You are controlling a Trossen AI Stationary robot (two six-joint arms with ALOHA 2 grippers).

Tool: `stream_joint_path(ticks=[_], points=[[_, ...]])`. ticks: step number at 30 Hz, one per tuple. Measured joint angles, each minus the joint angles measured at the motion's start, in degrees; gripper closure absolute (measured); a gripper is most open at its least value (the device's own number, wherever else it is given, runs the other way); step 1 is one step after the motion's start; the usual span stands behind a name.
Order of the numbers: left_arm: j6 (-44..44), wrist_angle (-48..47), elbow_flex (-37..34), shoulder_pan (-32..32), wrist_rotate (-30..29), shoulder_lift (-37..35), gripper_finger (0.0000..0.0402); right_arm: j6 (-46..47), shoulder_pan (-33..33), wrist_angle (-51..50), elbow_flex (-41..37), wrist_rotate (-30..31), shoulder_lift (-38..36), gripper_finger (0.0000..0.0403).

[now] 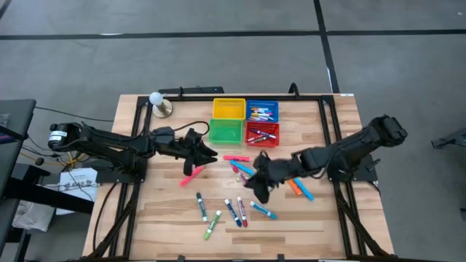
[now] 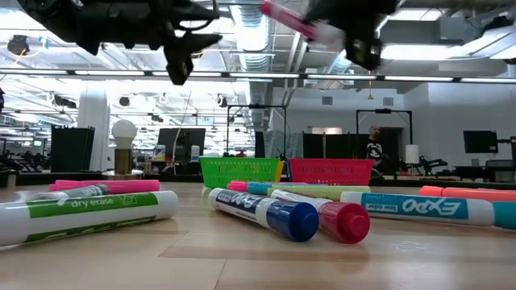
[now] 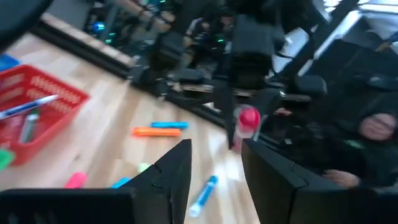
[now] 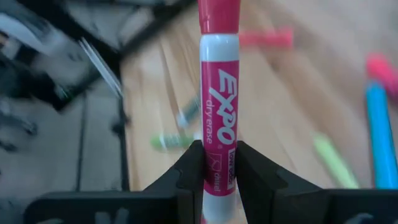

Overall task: Pick & Place Markers
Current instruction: Put the large pink marker pen into the yellow bin

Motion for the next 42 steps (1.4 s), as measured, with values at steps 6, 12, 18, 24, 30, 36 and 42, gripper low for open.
stream_joint_path(ticks=[6, 12, 18, 24, 30, 36, 42], points=[[-1.2, 2.2, 0.0, 0.0, 0.6, 0.0, 0.0262, -5.0, -5.5, 13.1, 0.0, -1.7, 0.0, 0.0339], [-2.5, 5.5, 0.0, 0.0, 0.6, 0.0, 0.0261, -6.3, -8.4, 16.9, 0.1, -2.0, 0.0, 0.0339], [-2.5, 7.0, 0.0, 0.0, -1.3, 0.0, 0.0231, -6.4, -10.1, 18.5, 0.1, -2.0, 0.0, 0.0339], [-2.5, 10.9, 0.0, 0.0, -5.1, 0.0, 0.019, -6.0, -11.4, 24.2, 0.0, -2.5, 2.0, 0.0339], [-2.5, 13.6, 0.1, 0.0, -6.0, 0.0, 0.0168, -3.5, -12.8, 33.9, 0.1, -4.0, 7.4, 0.0339], [-2.5, 13.6, 0.1, 0.0, -6.1, 0.0, 0.0159, -0.5, -14.2, 40.6, 0.1, -6.1, 10.8, 0.0339], [-2.3, 13.7, 0.0, 0.0, -6.5, 0.0, 0.0158, 0.2, -14.9, 41.3, 2.0, -6.5, 13.2, 0.0339]])
